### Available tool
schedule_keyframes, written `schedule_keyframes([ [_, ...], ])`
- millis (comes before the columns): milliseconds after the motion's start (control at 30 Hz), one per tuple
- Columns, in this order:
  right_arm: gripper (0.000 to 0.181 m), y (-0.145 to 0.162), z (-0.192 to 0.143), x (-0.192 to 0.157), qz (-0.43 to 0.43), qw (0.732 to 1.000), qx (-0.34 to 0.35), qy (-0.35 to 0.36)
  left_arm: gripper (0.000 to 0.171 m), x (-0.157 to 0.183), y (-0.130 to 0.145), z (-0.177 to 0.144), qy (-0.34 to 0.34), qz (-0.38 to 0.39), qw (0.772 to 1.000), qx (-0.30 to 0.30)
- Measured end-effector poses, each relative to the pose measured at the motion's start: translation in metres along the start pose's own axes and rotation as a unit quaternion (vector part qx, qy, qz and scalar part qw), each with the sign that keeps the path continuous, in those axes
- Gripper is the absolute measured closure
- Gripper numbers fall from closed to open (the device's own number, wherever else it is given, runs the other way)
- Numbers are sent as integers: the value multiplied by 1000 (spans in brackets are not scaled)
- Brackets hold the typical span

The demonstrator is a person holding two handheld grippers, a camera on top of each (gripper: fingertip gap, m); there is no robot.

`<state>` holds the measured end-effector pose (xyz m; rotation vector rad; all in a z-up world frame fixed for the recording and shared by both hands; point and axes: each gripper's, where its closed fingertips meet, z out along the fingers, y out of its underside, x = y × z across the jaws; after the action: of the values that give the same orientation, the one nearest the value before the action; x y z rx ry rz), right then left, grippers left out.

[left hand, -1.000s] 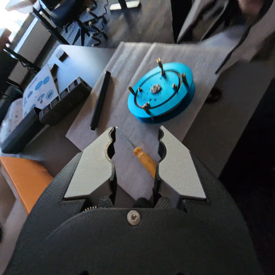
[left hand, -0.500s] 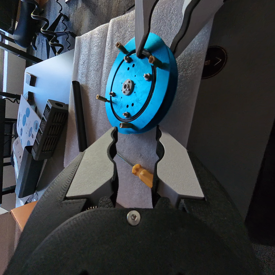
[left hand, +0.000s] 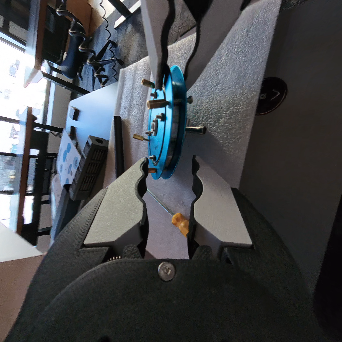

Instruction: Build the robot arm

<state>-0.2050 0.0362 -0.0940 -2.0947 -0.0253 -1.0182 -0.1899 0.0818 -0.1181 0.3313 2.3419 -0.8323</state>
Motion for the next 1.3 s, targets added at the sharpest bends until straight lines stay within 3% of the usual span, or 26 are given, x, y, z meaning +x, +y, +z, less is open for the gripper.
schedule_keyframes([
  [67, 166, -3, 2, 5, 14, 1000, 13, -24, 133, -6, -1, 4, -24, 30, 999, -9],
  [133, 166, -7, 4, 12, 26, 999, 24, -41, 156, -13, -4, 6, -49, 56, 997, -10],
  [267, 165, -11, 10, 26, 37, 996, 48, -65, 160, -27, -2, 8, -47, 17, 999, -11],
  [367, 133, -1, 15, 50, 99, 992, 73, -39, 159, -33, 0, 7, -10, -46, 999, 3],
  [433, 119, 10, 14, 57, 164, 980, 97, -61, 159, -36, 1, 7, 8, -68, 998, 6],
  [567, 124, 31, 25, 51, 255, 949, 106, -155, 159, -41, 3, 7, 38, -94, 995, 16],
  [700, 152, 34, 36, 48, 275, 928, 106, -226, 159, -47, 6, 7, 72, -143, 987, 36],
  [833, 153, 33, 47, 57, 355, 882, 121, -287, 159, -57, 10, 9, 114, -211, 969, 58],
  [933, 158, 32, 49, 58, 412, 834, 124, -346, 159, -62, 12, 11, 148, -257, 952, 70],
  [1067, 160, 35, 58, 68, 503, 772, 109, -374, 159, -72, 15, 14, 183, -317, 927, 82],
  [1167, 161, 36, 60, 72, 555, 731, 80, -389, 159, -77, 14, 15, 232, -376, 893, 86],
  [1300, 161, 31, 50, 73, 650, 629, 17, -427, 159, -79, 4, 9, 309, -471, 821, 92],
])
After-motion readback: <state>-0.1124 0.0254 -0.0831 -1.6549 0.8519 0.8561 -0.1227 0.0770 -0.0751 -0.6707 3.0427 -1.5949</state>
